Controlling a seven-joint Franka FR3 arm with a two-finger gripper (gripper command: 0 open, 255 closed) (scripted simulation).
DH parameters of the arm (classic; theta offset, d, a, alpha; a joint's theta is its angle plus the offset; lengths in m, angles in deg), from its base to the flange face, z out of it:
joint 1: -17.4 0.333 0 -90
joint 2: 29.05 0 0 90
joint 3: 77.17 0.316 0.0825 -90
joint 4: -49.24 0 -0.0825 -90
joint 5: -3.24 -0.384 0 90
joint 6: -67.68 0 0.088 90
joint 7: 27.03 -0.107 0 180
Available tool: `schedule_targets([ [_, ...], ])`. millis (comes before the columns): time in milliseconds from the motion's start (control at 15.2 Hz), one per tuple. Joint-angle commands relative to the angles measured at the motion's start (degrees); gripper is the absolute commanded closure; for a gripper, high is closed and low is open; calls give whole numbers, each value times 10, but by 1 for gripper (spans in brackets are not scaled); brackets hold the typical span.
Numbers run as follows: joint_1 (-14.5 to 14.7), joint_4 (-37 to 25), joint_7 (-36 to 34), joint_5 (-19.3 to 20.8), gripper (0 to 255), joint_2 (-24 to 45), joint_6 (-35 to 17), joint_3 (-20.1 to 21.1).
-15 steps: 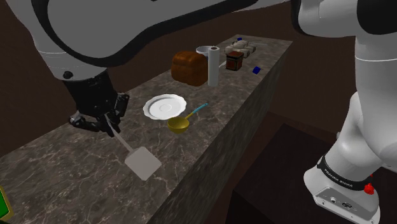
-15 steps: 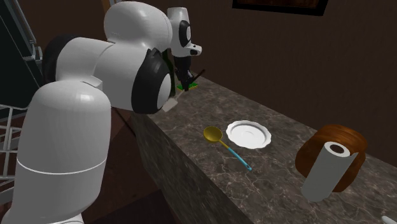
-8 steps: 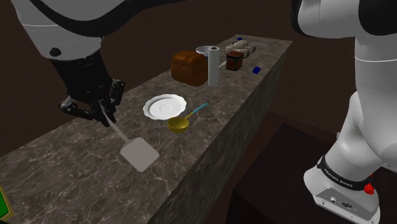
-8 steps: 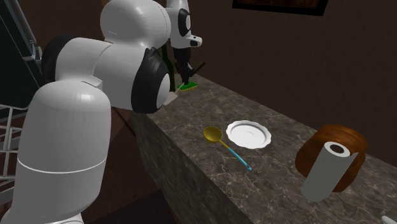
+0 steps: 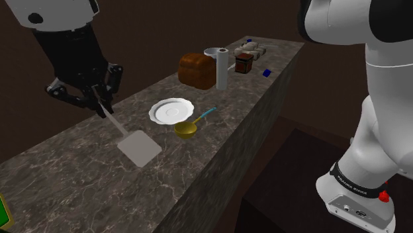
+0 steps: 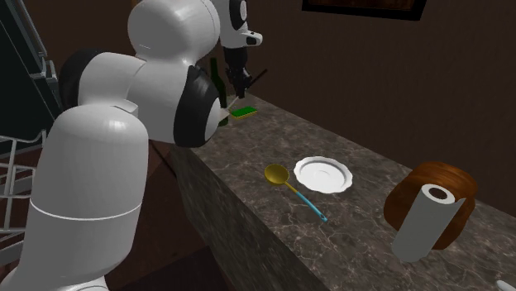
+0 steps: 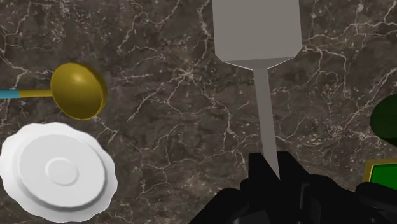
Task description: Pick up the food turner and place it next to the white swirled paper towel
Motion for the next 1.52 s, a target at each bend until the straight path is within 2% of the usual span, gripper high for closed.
schedule_targets([
  [0, 8, -31, 2, 4, 255, 9, 22, -1],
  [330, 34, -117, 7, 17, 255, 37, 78, -6],
  [528, -38, 5, 35, -19, 255, -40, 30, 2],
  [792, -110, 113, 85, -62, 255, -117, -11, -1],
  [1056, -166, 191, 143, -99, 255, -180, -38, -14],
  [1452, -229, 273, 236, -142, 255, -250, -62, -49],
])
